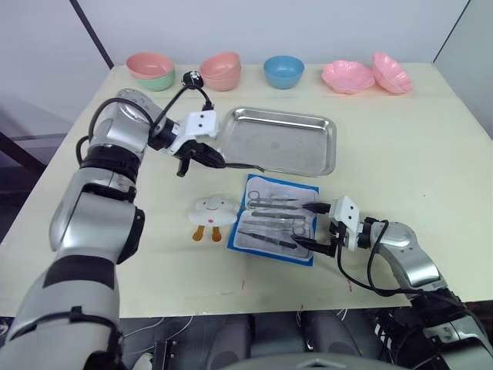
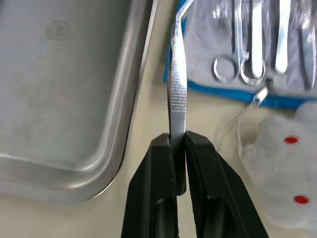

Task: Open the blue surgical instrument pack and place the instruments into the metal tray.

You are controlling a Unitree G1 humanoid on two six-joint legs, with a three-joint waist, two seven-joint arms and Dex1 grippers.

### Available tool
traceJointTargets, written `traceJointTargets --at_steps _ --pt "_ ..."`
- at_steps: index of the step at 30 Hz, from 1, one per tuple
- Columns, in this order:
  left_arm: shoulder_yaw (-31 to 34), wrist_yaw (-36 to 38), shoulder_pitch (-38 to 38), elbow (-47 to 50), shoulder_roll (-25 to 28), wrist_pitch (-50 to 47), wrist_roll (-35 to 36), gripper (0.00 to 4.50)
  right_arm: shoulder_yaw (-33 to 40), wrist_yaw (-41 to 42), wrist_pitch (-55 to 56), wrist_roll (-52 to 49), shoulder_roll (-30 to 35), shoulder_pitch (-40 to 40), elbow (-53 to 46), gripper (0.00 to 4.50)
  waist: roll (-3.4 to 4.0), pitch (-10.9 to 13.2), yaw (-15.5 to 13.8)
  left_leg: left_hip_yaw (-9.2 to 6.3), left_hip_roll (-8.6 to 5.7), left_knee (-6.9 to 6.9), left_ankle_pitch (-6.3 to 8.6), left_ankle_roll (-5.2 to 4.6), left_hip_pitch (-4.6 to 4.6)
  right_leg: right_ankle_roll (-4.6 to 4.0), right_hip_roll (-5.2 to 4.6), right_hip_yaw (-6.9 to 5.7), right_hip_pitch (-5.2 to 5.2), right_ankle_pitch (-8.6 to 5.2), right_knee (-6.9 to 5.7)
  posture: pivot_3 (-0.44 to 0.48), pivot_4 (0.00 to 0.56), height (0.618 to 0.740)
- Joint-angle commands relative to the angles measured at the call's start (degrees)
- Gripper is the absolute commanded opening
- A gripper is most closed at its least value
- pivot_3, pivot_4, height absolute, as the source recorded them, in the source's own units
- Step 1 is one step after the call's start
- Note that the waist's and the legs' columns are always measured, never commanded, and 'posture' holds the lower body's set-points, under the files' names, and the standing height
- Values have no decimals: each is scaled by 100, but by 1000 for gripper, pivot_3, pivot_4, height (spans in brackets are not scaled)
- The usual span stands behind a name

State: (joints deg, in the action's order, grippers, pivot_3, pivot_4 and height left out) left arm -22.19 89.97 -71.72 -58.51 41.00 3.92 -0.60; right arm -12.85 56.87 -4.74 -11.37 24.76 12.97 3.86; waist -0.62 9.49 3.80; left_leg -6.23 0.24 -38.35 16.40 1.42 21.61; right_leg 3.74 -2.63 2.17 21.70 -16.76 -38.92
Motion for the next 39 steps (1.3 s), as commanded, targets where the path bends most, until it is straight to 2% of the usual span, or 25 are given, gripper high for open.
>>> traceJointTargets --at_steps 1,3,5,10,19,22,25,30,39 --pt "298 253 -121 191 63 -348 497 61 -325 121 -265 215 69 -240 389 4500 0 0 0 0 0 0 0 0 0 0 0 0 0 0 0 0 150 740" --pt "637 212 -136 147 -41 -564 600 61 -325 125 -265 214 72 -236 394 4500 0 0 0 -1 0 0 0 0 0 0 0 -1 0 0 0 0 150 740" --pt "945 -201 -87 191 -192 -768 717 61 -329 124 -263 218 69 -229 401 4500 0 0 1 0 0 0 0 0 0 0 0 -1 0 0 1 0 150 740" --pt "1469 -1740 144 430 -572 -1142 670 61 -319 125 -259 215 72 -223 409 4500 -1 -1 0 -3 0 -2 0 1 0 0 0 -3 0 0 -1 0 150 740" --pt "1828 -4476 741 1182 -1406 -2314 400 61 -312 139 -256 212 84 -199 432 4500 -2 -1 -14 -5 -1 -4 -2 3 0 0 -1 -2 0 1 -2 0 150 740" --pt "2070 -5466 793 1182 -1808 -2742 419 61 -321 133 -250 219 69 -193 444 4500 -3 -2 -15 -4 -1 -4 -12 21 0 0 -2 -2 0 1 -2 0 150 740" --pt "2182 -6327 784 903 -2101 -2775 307 61 -328 131 -245 225 51 -168 477 4500 -5 -3 -16 -4 -1 -4 -13 23 0 0 -2 -1 0 1 -2 0 150 740" --pt "2237 -6975 671 356 -2316 -2725 213 61 -344 131 -243 236 25 -145 500 4500 -5 -4 -8 0 -1 -3 -15 26 -2 0 -2 1 0 1 -3 0 150 740" --pt "2242 -7289 481 -385 -2349 -2487 16 61 -337 85 -236 253 -16 -153 501 4500 -8 -6 -28 0 -3 -3 -16 29 -2 0 -2 0 -1 1 -2 0 150 740"
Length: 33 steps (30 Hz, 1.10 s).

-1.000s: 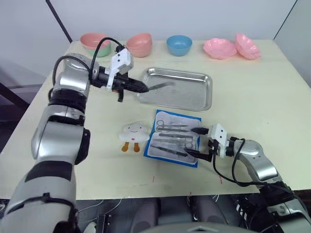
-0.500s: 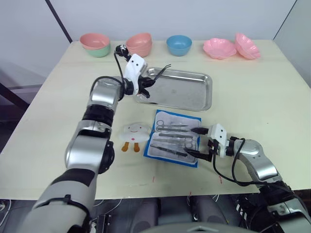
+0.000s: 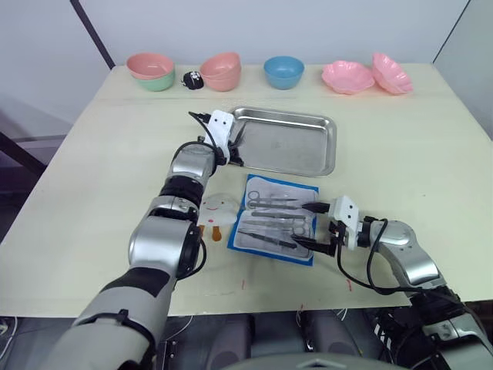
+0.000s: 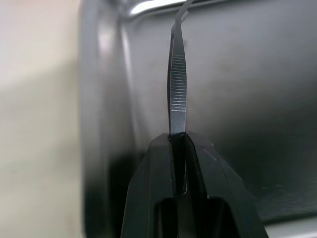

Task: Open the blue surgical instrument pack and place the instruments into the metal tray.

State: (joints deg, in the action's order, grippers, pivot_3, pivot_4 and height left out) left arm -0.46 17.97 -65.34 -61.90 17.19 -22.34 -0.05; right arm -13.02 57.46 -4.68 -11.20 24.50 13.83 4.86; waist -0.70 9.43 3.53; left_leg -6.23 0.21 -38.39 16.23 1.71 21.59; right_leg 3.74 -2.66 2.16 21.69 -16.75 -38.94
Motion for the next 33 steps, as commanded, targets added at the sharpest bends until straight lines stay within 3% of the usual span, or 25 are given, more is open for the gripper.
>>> traceJointTargets --at_steps 1,6,7,8,11,12,14,24,33 --pt "81 -101 -170 -83 28 151 -39 61 -319 23 -242 237 7 -244 397 4500 0 0 -1 0 0 0 0 0 0 0 0 0 0 0 0 0 150 740" --pt "211 -228 -243 -244 -5 150 30 61 -316 10 -246 233 -6 -252 387 4500 -1 0 -7 -1 0 0 0 0 0 0 0 0 0 0 0 0 150 740" --pt "219 -245 -251 -261 -8 155 27 871 -316 10 -245 233 -7 -252 388 4500 -1 -1 -7 0 0 0 0 0 0 0 -1 0 0 0 0 0 150 740" --pt "222 -254 -256 -271 -10 161 20 1123 -316 10 -243 235 -7 -252 389 4500 -1 -1 -7 0 0 0 0 1 0 0 -1 0 0 0 0 0 150 740" --pt "233 -261 -257 -267 -13 150 17 2590 -319 13 -242 236 -9 -250 392 4500 -1 -1 5 0 0 0 0 1 0 0 0 0 0 0 0 0 150 740" --pt "237 -254 -257 -250 -15 149 21 2801 -320 15 -240 238 -8 -250 393 4500 -1 -1 9 0 0 0 0 1 0 0 0 0 0 0 0 0 150 740" --pt "251 -218 -261 -196 -10 184 37 3710 -322 17 -238 241 -9 -253 392 4500 -1 -1 20 1 0 1 0 1 0 0 0 1 0 0 0 0 150 740" --pt "329 751 -212 552 94 546 203 3710 -314 7 -235 235 -17 -276 385 4500 -1 -1 2 0 0 1 -1 2 1 0 0 0 0 0 1 0 150 740" --pt "293 3499 327 1269 537 1903 802 3710 -267 -26 -239 227 4 -291 376 4500 -1 -2 -4 3 1 2 -2 3 0 0 -1 1 0 0 2 0 150 740"
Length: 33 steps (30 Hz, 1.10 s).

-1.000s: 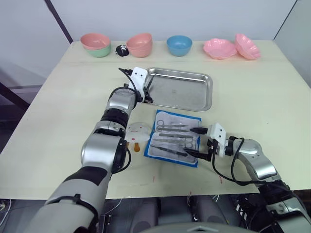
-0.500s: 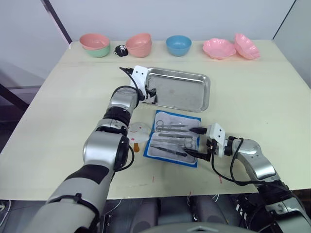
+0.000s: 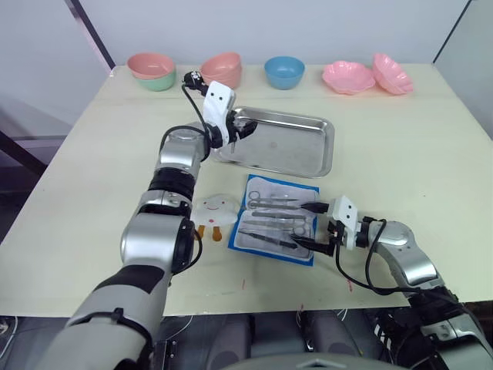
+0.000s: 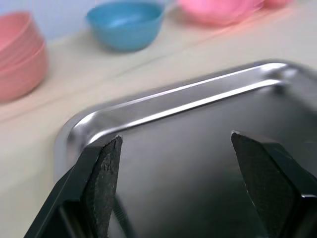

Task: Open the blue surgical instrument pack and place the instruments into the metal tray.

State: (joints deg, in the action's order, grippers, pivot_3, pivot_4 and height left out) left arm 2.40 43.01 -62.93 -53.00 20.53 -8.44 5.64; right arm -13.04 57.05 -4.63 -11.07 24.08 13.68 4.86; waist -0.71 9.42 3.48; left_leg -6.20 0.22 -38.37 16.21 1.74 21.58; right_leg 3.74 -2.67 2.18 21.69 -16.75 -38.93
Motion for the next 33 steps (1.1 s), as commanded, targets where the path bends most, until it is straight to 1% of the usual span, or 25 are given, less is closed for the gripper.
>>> traceJointTargets --at_steps 1,2,4,5,8,9,11,14,18,21,26,28,29,33 --pt "-52 1335 157 448 282 591 263 3710 -256 12 -244 213 57 -285 368 4500 0 0 1 0 0 0 0 0 0 0 0 0 0 0 0 0 150 740" --pt "-86 1574 205 490 333 655 284 3710 -252 10 -243 214 63 -292 362 4500 0 0 3 0 0 0 0 0 0 0 0 0 0 0 0 0 150 740" --pt "-217 2332 431 717 487 814 351 3710 -244 6 -258 206 76 -312 334 4500 0 0 3 0 0 0 0 -1 0 0 1 0 0 0 -1 0 150 740" --pt "-253 2557 498 776 529 884 361 3710 -238 8 -261 203 82 -312 334 4500 1 0 4 0 0 0 0 -1 0 0 1 0 0 0 0 0 150 740" --pt "-385 3620 697 883 754 1033 506 3710 -226 4 -276 199 99 -321 321 4500 1 -1 -2 1 0 0 0 -1 0 0 1 0 -1 0 0 0 150 740" --pt "-401 3861 722 860 813 1059 530 3710 -227 0 -284 198 103 -330 305 4500 1 0 -6 1 0 0 0 -1 0 0 1 0 -2 0 0 0 150 740" --pt "-389 4096 715 755 884 1163 523 3710 -236 -9 -302 196 103 -351 265 4500 1 -1 -14 0 0 -1 1 -2 1 0 1 0 -2 0 0 0 150 740" --pt "-513 4829 809 657 1162 1680 559 3710 -262 -22 -325 197 95 -394 211 4500 1 0 -10 1 0 -1 1 -3 1 0 1 0 -2 0 0 0 150 740" --pt "-1290 4949 1019 768 1760 2223 1063 3710 -263 -17 -332 192 128 -393 205 4500 2 0 -8 -2 1 2 2 -3 1 -1 1 0 0 0 3 0 150 740" --pt "-1944 4949 1135 947 2264 2328 1561 3710 -258 -20 -344 186 144 -405 184 4500 2 0 -13 -3 1 1 13 -24 0 -1 1 1 -1 0 2 0 150 740" --pt "-2740 4949 1229 1307 2904 2494 2279 3710 -245 -14 -357 172 184 -433 149 4500 1 0 -50 -5 1 -1 16 -28 1 -1 1 -1 -1 0 0 0 150 740" --pt "-3191 4949 1269 1582 3314 2578 2510 4234 -236 -17 -366 166 199 -445 131 4500 2 1 -53 -4 1 0 16 -28 1 -1 1 0 -1 -1 0 0 150 740" --pt "-3346 4949 1269 1676 3460 2597 2633 4404 -232 -20 -368 165 204 -450 125 4500 3 1 -56 -3 1 1 16 -28 0 -1 1 1 -1 -1 0 0 150 740" --pt "-3655 4949 1191 1985 3817 2527 3153 4404 -226 -42 -370 156 208 -487 95 4500 3 2 -96 -1 1 1 16 -29 -1 -1 1 2 -1 -1 0 0 150 740"
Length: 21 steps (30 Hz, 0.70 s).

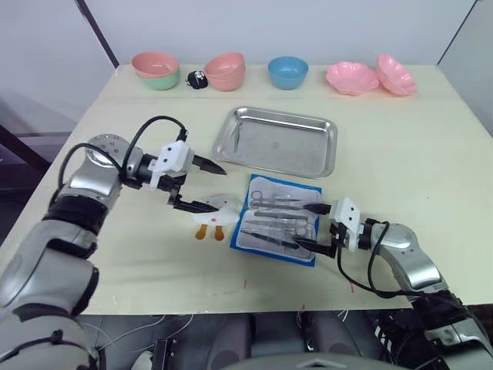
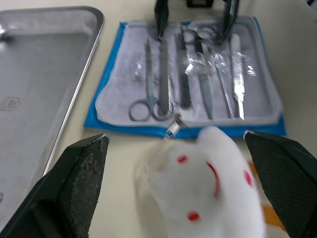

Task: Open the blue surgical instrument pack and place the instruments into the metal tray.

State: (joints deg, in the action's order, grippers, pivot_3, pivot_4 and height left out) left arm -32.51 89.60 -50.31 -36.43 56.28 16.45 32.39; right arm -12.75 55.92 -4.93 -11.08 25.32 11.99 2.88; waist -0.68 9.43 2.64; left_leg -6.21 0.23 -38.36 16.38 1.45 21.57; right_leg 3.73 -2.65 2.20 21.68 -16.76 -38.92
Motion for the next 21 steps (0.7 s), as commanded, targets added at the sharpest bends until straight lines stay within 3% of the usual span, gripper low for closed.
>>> traceJointTargets --at_steps 1,7,20,21 --pt "-213 290 -91 387 291 15 570 4404 -251 64 -341 155 87 -327 288 4500 -1 0 -18 0 0 -1 0 0 0 0 0 0 0 0 0 0 150 740" --pt "-360 290 -167 381 233 -45 672 4404 -246 31 -358 155 77 -344 275 4500 0 0 -21 1 0 -1 0 -1 0 0 0 0 0 0 0 0 150 740" --pt "70 290 -864 -1160 -1347 167 -623 4404 -276 -4 -372 182 57 -350 252 4500 -1 -1 -20 2 -1 -3 0 -1 2 0 1 -2 0 0 1 0 150 740" --pt "152 290 -928 -1346 -1521 211 -753 4177 -277 -8 -372 185 54 -348 255 4500 -1 -1 -23 2 -1 -3 0 -1 2 0 1 -1 0 0 1 0 150 740"
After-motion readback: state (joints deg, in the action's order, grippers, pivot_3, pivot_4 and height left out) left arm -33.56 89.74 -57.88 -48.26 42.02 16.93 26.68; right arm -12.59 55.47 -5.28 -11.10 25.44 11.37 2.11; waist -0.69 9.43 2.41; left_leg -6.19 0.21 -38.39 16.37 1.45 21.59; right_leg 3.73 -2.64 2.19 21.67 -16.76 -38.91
